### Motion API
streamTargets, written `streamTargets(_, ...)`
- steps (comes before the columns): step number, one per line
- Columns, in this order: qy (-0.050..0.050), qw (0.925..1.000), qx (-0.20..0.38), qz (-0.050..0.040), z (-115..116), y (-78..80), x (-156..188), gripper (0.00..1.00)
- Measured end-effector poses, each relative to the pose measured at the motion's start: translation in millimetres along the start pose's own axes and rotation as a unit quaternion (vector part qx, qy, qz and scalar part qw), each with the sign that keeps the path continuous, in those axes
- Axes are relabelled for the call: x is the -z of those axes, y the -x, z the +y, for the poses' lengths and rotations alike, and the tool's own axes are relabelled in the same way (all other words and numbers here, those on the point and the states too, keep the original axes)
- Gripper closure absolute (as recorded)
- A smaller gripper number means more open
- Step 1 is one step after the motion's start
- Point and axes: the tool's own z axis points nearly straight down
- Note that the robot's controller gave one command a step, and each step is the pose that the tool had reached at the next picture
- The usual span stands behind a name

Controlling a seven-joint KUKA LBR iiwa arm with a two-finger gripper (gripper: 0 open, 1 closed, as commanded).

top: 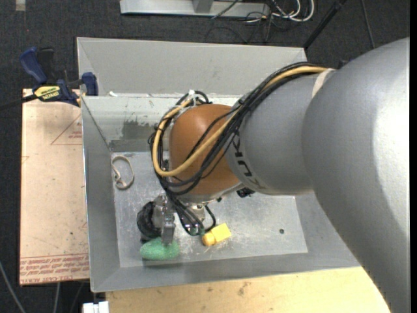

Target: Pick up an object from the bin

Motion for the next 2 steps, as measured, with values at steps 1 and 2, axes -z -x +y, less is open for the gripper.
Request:
streamTargets(1,0.003,0.9999,0.013,-0.0074,-15,21.5,1,1.0)
streamTargets(2,0.002,0.9999,0.015,-0.005,-19,25.0,-12,1.0)
